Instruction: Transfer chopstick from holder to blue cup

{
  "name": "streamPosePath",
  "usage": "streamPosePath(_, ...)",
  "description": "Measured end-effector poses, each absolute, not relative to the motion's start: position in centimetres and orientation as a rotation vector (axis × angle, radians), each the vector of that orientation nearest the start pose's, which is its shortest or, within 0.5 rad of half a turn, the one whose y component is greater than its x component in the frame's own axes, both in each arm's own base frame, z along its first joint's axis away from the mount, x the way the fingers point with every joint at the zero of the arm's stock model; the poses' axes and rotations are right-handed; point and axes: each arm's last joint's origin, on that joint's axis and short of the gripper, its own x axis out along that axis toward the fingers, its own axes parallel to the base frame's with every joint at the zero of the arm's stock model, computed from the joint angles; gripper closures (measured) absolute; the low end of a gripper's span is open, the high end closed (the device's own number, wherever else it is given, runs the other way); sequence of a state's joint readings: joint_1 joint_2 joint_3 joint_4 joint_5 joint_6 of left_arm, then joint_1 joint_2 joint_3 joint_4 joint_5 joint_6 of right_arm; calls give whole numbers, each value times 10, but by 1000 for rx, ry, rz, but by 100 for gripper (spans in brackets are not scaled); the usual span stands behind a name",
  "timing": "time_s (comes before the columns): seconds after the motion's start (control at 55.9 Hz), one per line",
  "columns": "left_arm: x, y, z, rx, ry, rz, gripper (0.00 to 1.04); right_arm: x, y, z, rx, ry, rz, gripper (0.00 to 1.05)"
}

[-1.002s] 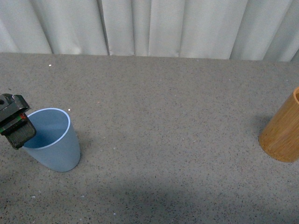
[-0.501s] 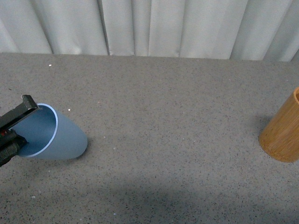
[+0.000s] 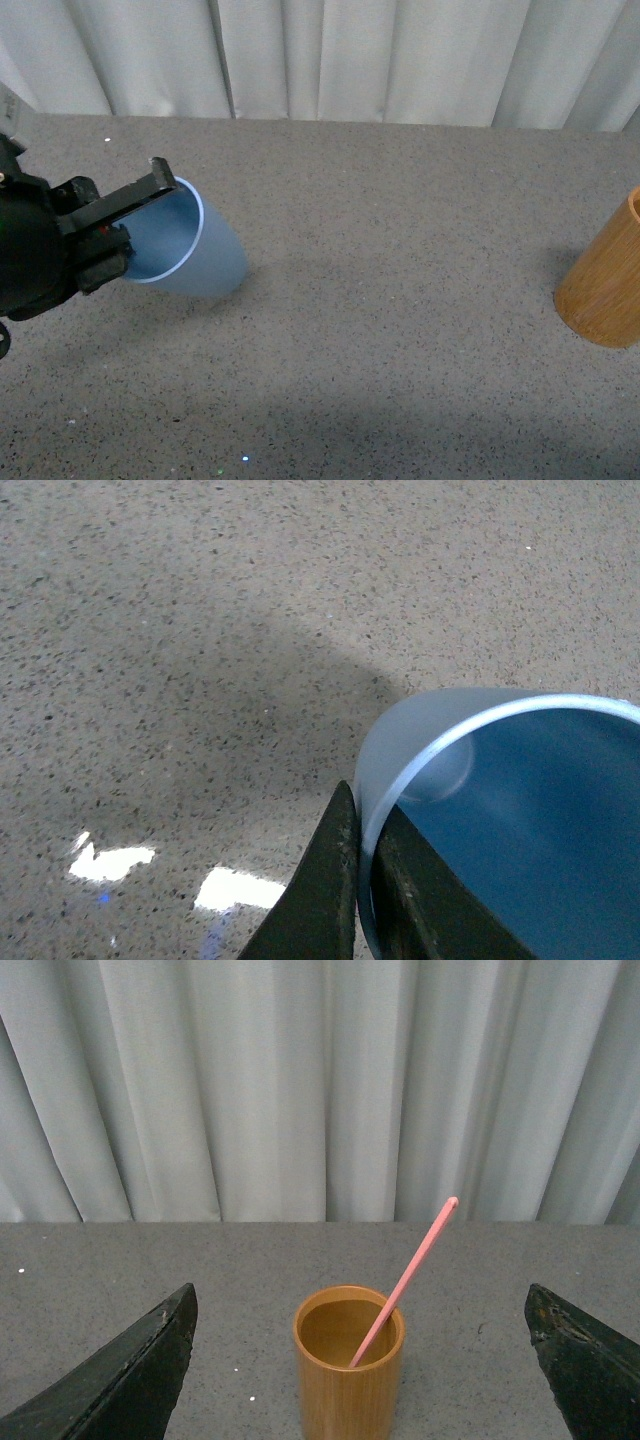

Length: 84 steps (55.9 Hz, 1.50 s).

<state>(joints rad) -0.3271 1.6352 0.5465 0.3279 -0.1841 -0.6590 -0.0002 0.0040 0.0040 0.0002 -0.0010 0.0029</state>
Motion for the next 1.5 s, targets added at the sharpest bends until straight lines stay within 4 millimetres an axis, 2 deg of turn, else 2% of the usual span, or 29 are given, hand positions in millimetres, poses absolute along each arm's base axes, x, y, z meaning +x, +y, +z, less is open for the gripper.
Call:
streamPosePath(0.179,271,-102,105,-390,764,66,101,98,0,164,3,0,1,10)
streamPosePath(0.537,266,-132,99,-313,800,-14,101,98,0,164,3,0,1,10)
streamPosePath(0.948,264,-137,93,-272,816,-13,101,98,0,165,3,0,1,10)
streamPosePath(1.056,263,-138,92,-270,824,-21,79,98,0,164,3,0,1,10)
streamPosePath(1.503,258,-146,101,-274,820,-57,12,98,0,164,3,0,1,10)
